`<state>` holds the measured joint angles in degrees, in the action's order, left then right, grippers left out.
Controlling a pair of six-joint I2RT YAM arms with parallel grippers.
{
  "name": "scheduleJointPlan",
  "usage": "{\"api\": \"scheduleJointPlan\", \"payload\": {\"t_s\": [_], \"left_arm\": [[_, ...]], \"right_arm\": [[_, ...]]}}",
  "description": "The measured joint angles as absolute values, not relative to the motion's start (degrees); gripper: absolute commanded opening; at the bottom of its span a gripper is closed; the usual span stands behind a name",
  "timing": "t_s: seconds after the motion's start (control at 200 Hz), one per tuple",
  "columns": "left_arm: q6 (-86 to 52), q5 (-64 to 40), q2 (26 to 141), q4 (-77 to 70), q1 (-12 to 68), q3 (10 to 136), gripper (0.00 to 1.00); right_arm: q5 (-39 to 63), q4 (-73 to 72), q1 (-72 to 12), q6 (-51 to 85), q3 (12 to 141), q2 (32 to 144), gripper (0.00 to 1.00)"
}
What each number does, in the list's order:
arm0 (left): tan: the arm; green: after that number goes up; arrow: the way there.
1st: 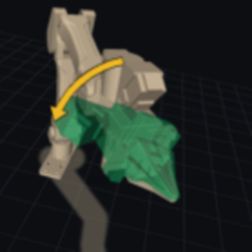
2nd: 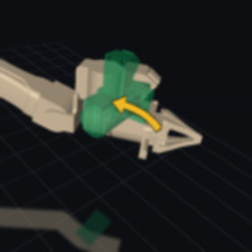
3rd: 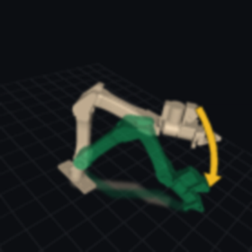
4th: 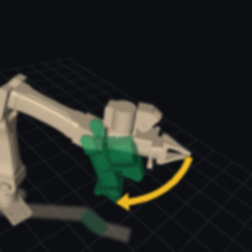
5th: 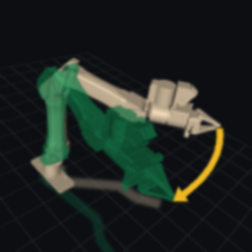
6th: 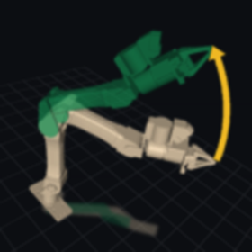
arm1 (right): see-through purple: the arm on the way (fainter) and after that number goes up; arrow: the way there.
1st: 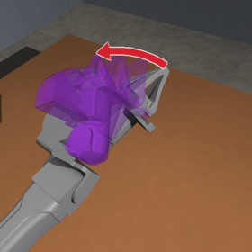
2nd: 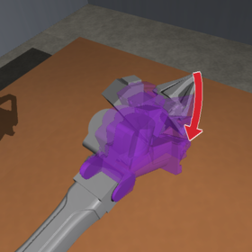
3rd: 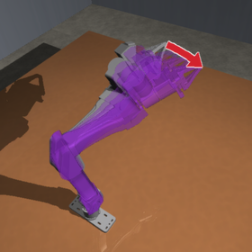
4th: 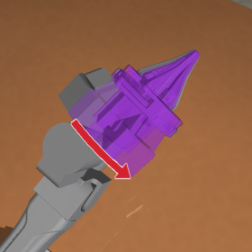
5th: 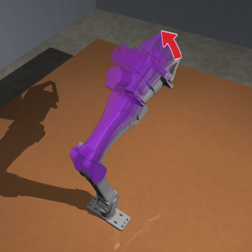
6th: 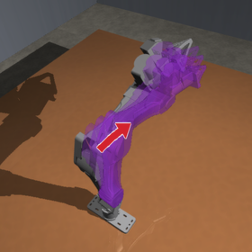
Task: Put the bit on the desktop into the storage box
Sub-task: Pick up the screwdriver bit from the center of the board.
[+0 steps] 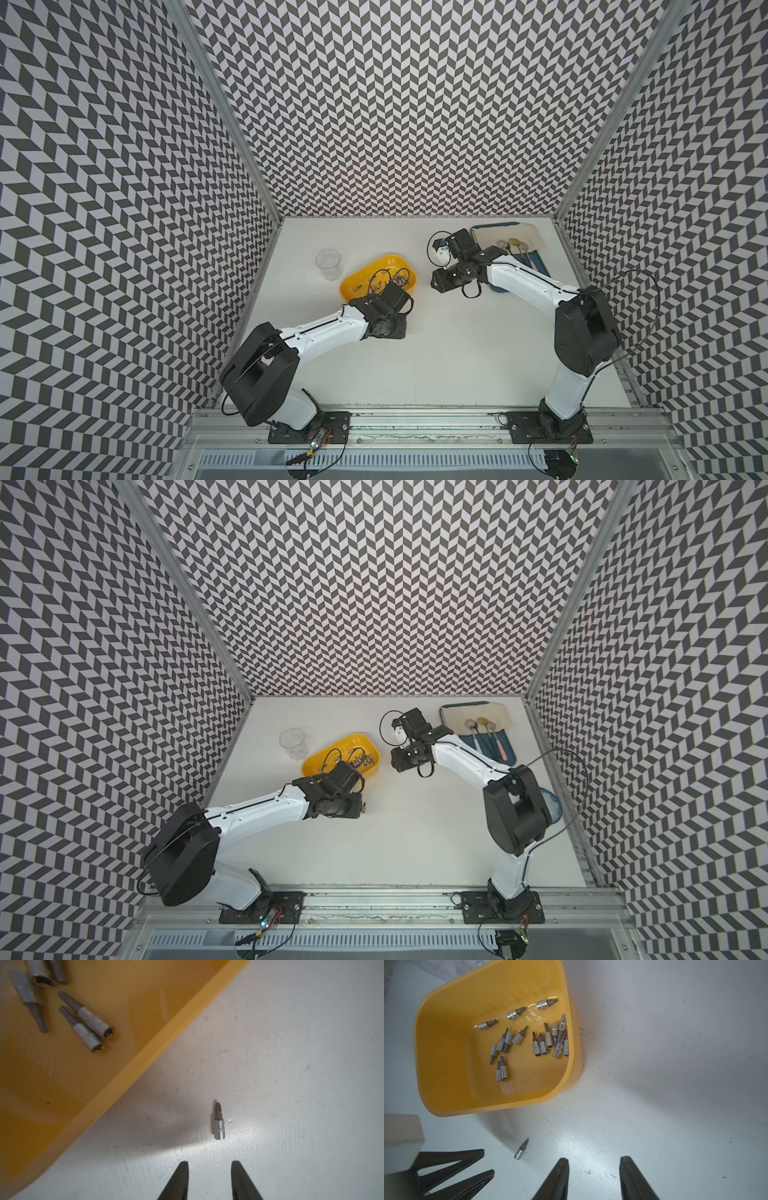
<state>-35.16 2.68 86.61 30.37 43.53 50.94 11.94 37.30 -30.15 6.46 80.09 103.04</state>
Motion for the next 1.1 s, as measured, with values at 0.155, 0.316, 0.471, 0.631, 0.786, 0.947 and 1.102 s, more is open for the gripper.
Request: {"api": "scheduleJointPlan", "payload": {"t_s": [0.155,0.316,0.471,0.631,0.786,0.947,1.102], "left_arm": [[-34.02,2.52,89.65,29.78,43.53,53.06,0.38],[-33.21,2.28,91.94,29.5,43.57,54.7,0.38],[-32.75,2.39,94.56,29.63,44.18,55.99,0.38],[-32.49,3.14,96.55,30.17,45.08,57.45,0.38],[-32.4,3.95,97.91,30.61,45.8,58.43,0.38],[-32.42,4.91,98.83,31.79,46.11,58.43,0.38],[-32.4,5.37,98.89,32.16,46.11,58.43,0.38]], "right_arm": [[12.32,36.21,-29.02,6.55,79.48,100.51,0.44],[12.51,35.29,-28.05,6.52,79.46,99.22,0.44],[12.8,35.05,-27.33,6.52,78.89,99.02,0.45],[12.97,35.05,-26.87,6.5,78.65,99.0,0.44],[13.37,35.05,-26.81,6.48,78.63,99.0,0.45],[13.63,35.05,-26.7,6.46,78.59,98.98,0.45],[13.82,35.03,-26.55,6.44,78.59,98.91,0.45]]}}
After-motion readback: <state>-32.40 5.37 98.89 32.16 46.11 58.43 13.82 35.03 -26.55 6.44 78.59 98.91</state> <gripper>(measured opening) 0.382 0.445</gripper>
